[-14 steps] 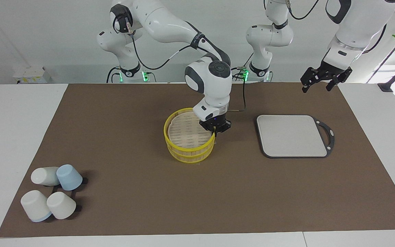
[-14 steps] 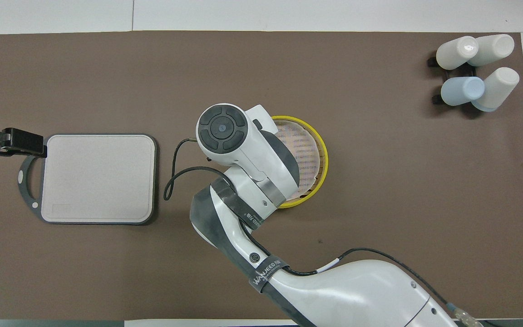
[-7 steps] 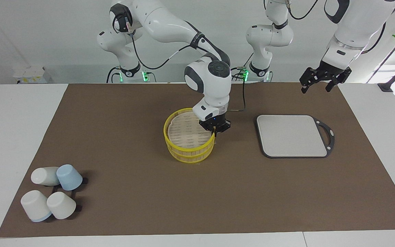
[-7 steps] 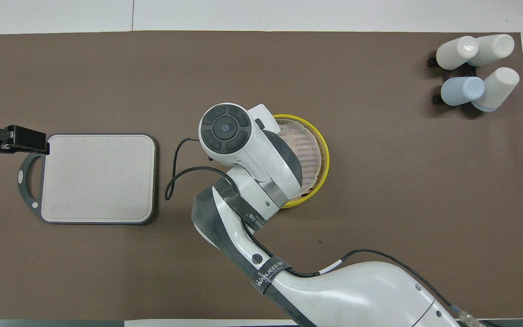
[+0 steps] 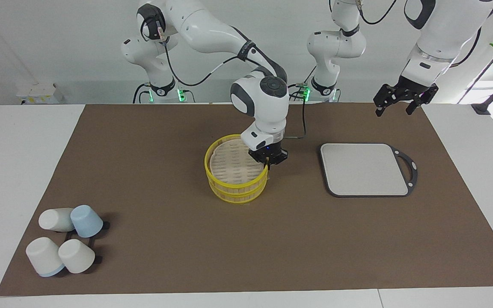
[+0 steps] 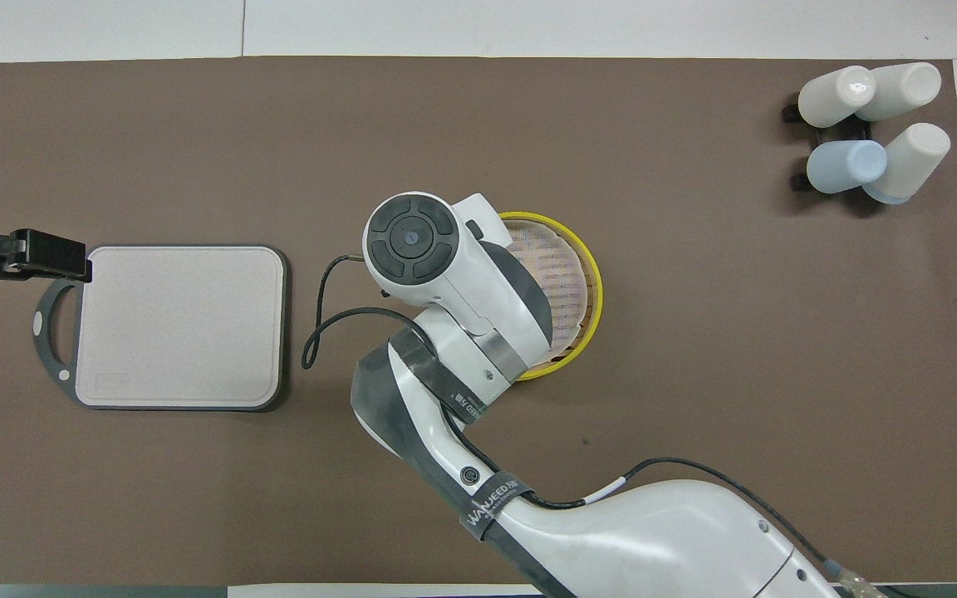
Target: Place bun in steamer
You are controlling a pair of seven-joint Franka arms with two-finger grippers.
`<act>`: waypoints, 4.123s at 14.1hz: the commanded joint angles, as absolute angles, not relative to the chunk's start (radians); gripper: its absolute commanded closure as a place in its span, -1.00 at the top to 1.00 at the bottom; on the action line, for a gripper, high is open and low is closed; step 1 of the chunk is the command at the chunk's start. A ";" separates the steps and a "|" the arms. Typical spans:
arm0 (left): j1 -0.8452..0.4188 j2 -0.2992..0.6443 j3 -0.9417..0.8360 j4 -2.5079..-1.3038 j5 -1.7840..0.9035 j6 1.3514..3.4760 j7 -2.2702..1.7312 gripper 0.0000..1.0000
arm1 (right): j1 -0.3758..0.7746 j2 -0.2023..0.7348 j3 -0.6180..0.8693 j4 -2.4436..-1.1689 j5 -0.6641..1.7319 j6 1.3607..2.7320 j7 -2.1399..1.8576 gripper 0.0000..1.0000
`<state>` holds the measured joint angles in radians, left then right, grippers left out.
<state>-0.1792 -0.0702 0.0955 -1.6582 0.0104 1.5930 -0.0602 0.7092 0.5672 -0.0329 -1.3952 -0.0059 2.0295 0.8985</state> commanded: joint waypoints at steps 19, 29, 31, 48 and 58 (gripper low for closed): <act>-0.175 -0.087 0.094 -1.683 -0.003 1.594 -0.051 1.00 | 0.175 0.345 -0.029 -1.358 -0.009 1.746 0.078 1.00; -0.176 -0.087 0.094 -1.681 -0.003 1.566 -0.052 1.00 | 0.026 0.121 -0.029 -1.612 -0.005 1.680 0.040 1.00; -0.176 -0.089 0.094 -1.681 -0.003 1.568 -0.054 1.00 | 0.025 0.054 -0.029 -1.690 -0.005 1.693 0.034 1.00; -0.178 -0.087 0.091 -1.678 -0.003 1.572 -0.054 1.00 | -0.055 0.051 -0.032 -1.661 0.000 1.677 -0.081 1.00; -0.179 -0.086 0.089 -1.678 -0.002 1.572 -0.054 1.00 | -0.048 0.049 -0.032 -1.664 -0.011 1.677 -0.123 1.00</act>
